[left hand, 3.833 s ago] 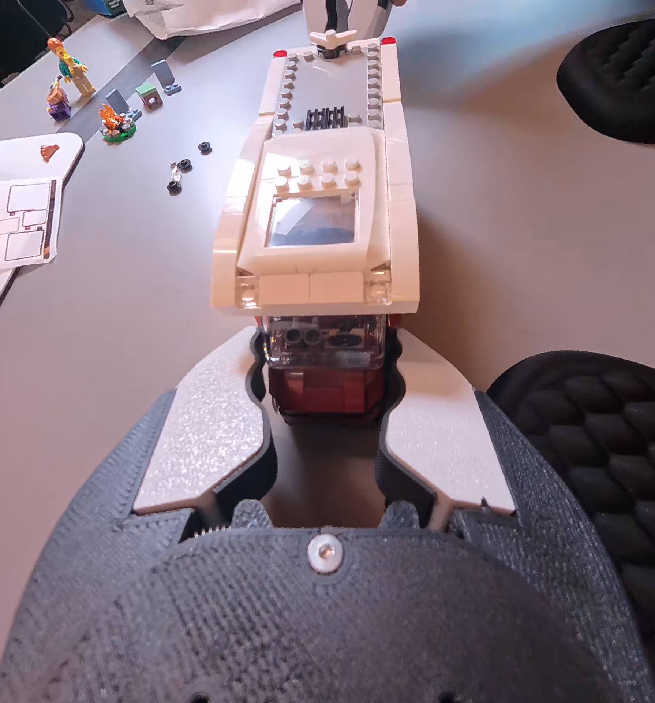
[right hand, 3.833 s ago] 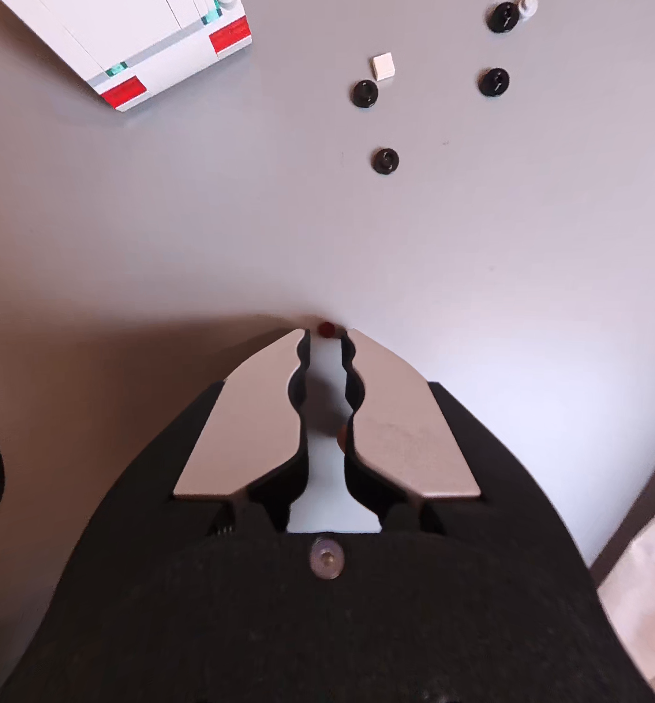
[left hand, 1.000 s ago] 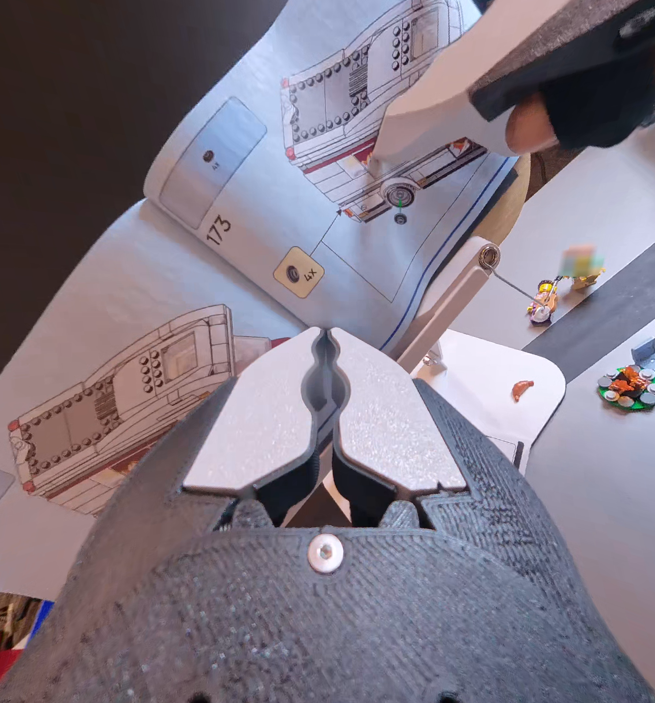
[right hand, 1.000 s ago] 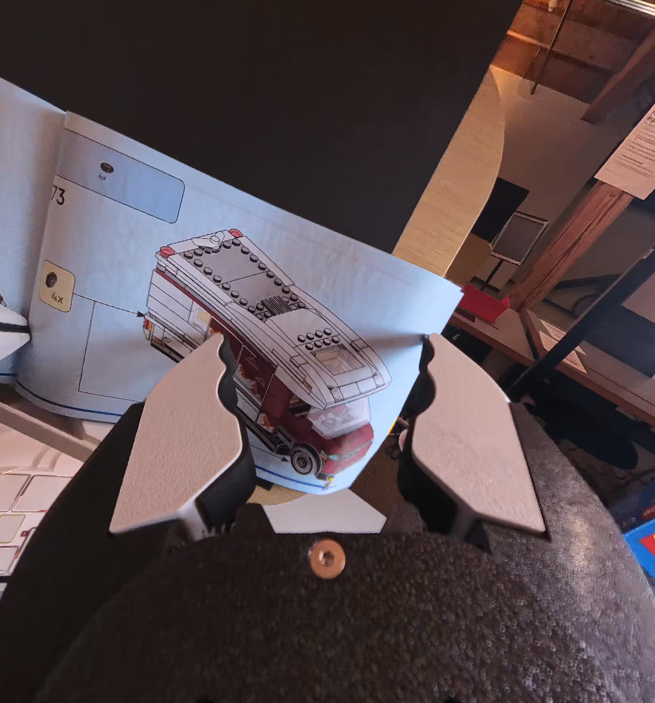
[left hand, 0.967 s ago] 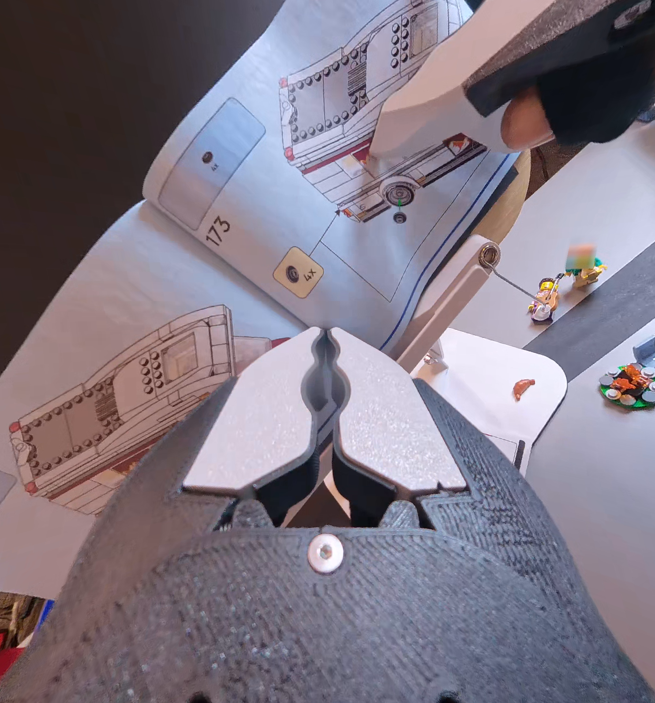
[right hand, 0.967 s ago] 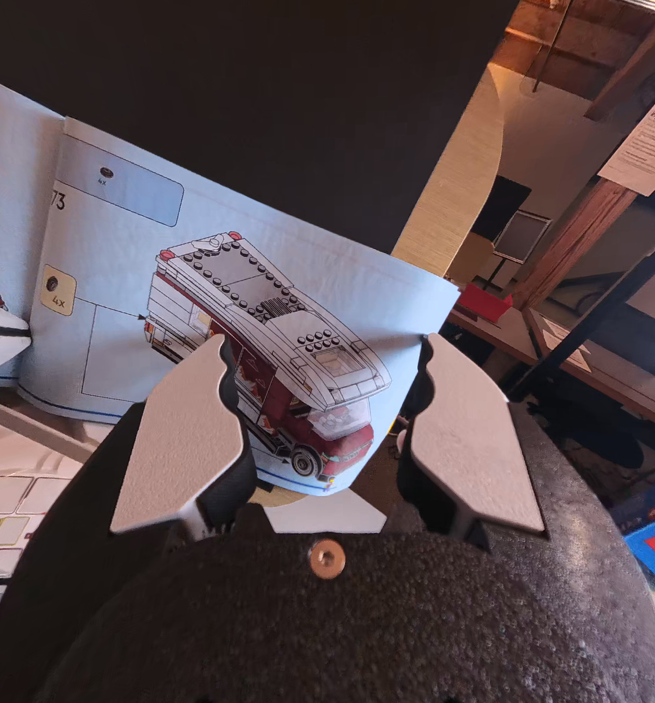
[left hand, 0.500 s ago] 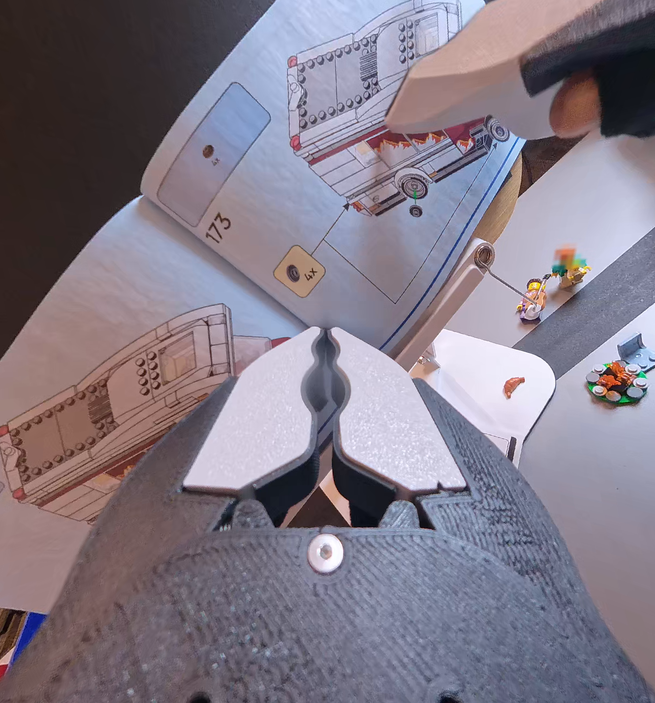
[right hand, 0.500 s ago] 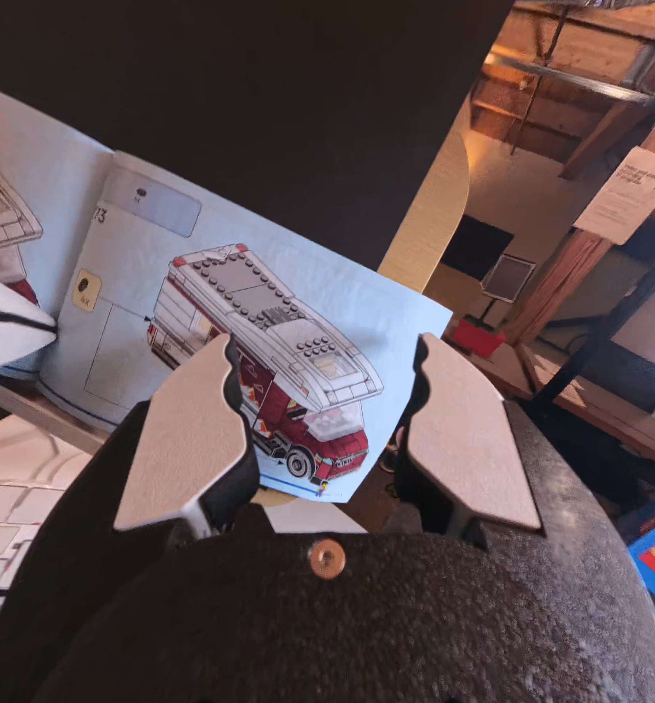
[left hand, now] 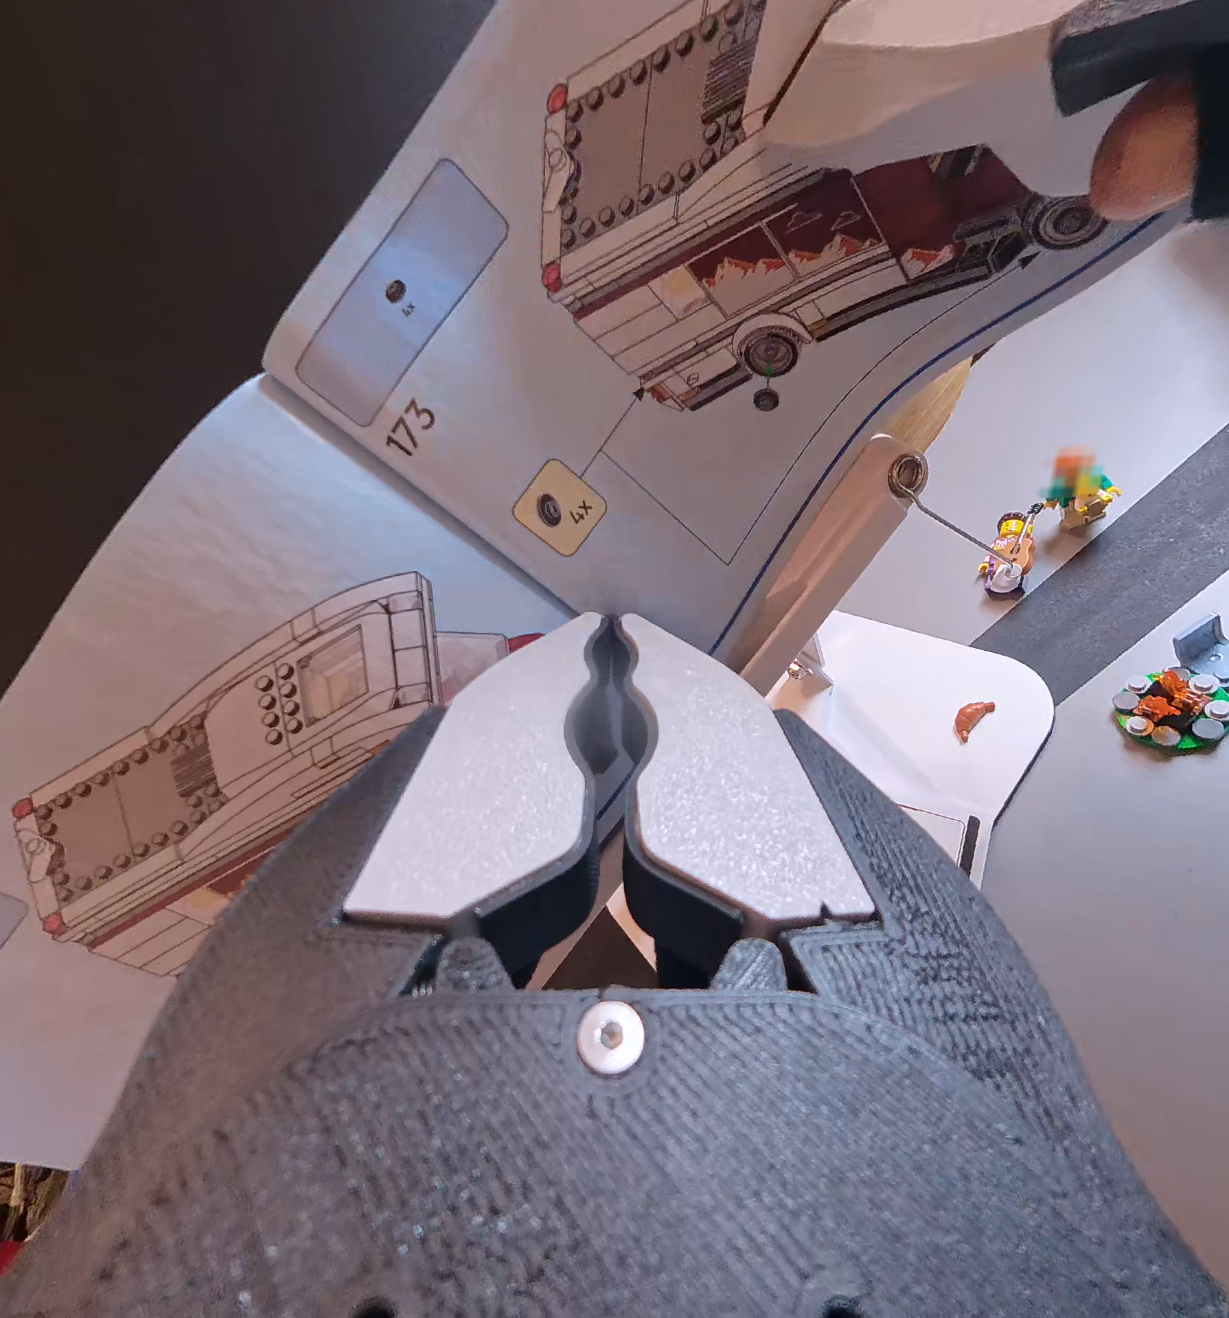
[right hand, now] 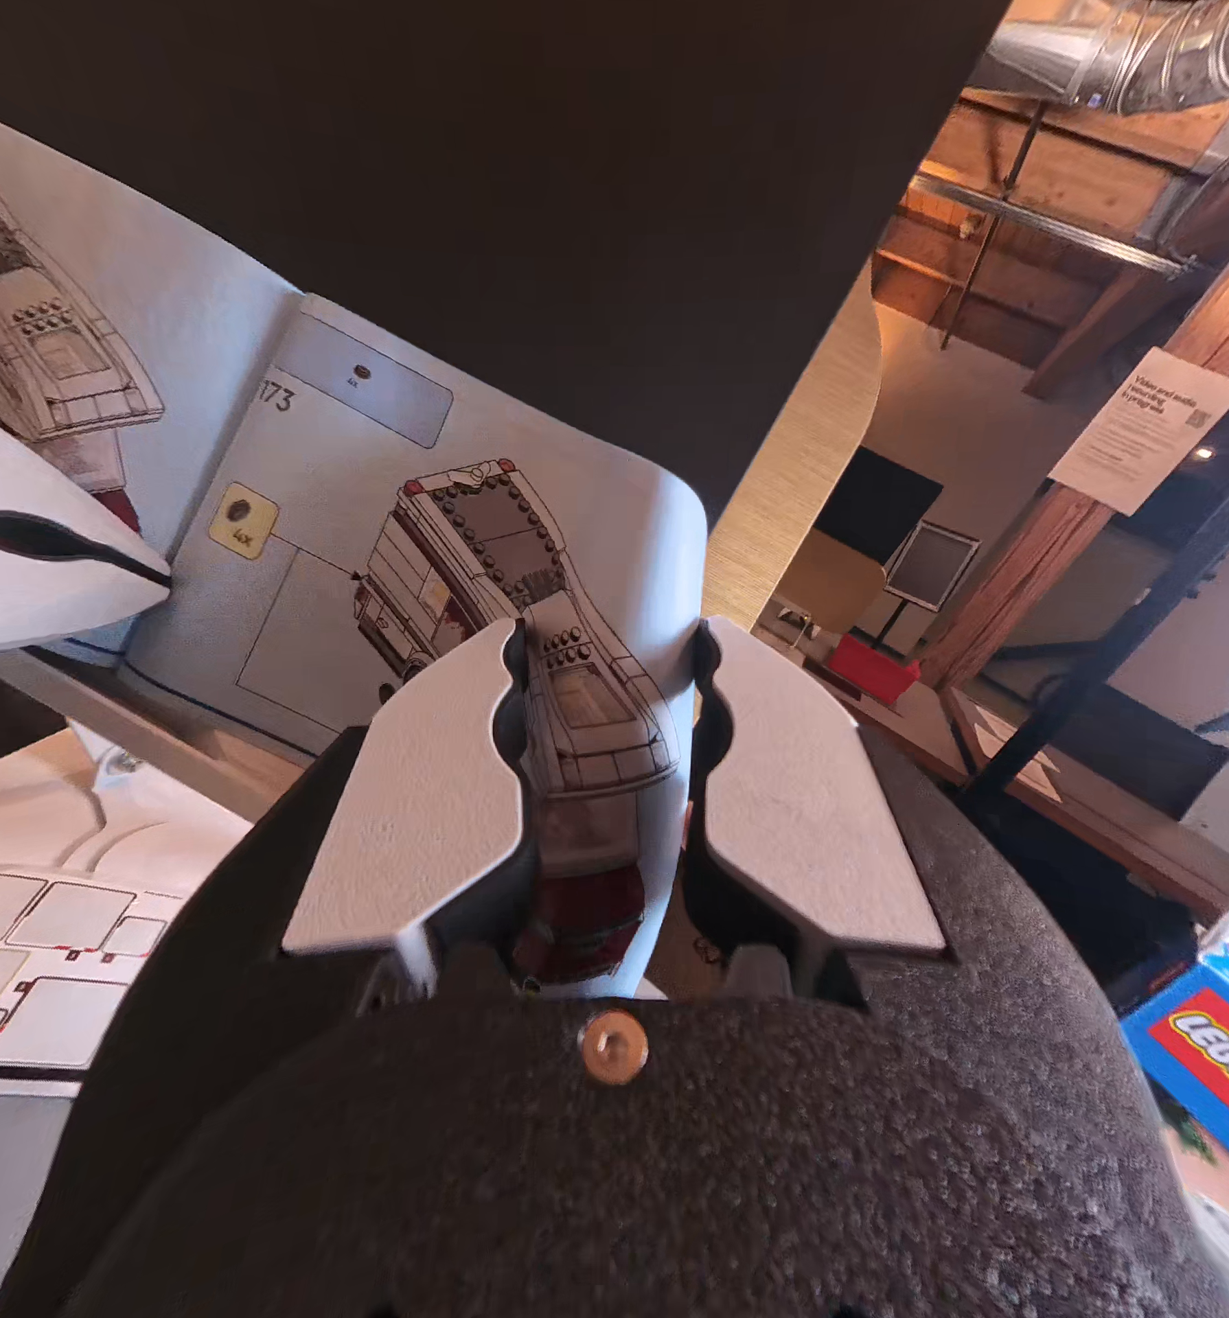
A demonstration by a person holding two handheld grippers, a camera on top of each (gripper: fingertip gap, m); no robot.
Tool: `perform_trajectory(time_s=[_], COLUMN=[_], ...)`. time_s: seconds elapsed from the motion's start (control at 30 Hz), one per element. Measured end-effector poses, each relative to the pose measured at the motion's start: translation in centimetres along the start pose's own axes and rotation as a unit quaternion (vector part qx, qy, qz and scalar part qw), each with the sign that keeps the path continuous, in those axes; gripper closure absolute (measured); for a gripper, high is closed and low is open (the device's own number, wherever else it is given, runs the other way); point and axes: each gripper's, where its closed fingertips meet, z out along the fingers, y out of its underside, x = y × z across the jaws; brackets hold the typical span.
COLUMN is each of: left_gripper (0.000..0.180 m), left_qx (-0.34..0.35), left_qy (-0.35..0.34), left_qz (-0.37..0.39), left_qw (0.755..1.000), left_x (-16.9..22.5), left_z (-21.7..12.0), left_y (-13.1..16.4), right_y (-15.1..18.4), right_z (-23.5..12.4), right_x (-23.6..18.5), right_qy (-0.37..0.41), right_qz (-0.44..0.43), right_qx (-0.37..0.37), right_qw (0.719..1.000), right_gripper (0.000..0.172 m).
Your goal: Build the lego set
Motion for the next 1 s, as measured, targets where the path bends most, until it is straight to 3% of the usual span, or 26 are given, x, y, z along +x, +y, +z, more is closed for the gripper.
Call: perform_trajectory(time_s=[0.2,0.5,0.6,0.8,1.0], left_gripper=[0.180,0.180,0.180,0.180,0.180], left_qx=[0.001,-0.002,-0.003,-0.004,-0.003], left_qy=[0.000,0.005,0.006,0.009,0.011], left_qz=[0.002,0.003,0.005,0.005,0.005], left_qw=[1.000,1.000,1.000,1.000,1.000], left_x=[0.0,0.0,0.0,0.0,0.0], left_z=[-0.1,-0.1,-0.1,-0.2,-0.2], left_y=[0.0,0.1,0.1,0.0,0.0], right_y=[-0.3,-0.1,-0.3,-0.5,-1.5], right_z=[-1.5,-0.6,-0.4,-0.6,-2.1], right_x=[0.7,1.3,1.6,0.1,0.1], right_qy=[0.037,0.036,0.039,-0.029,-0.015], right_qz=[-0.043,-0.077,-0.064,-0.048,-0.064], right_qx=[-0.001,-0.028,-0.032,-0.028,0.006], right_qw=[0.998,0.996,0.997,0.998,0.998], right_gripper=[0.127,0.139,0.130,0.152,0.134])
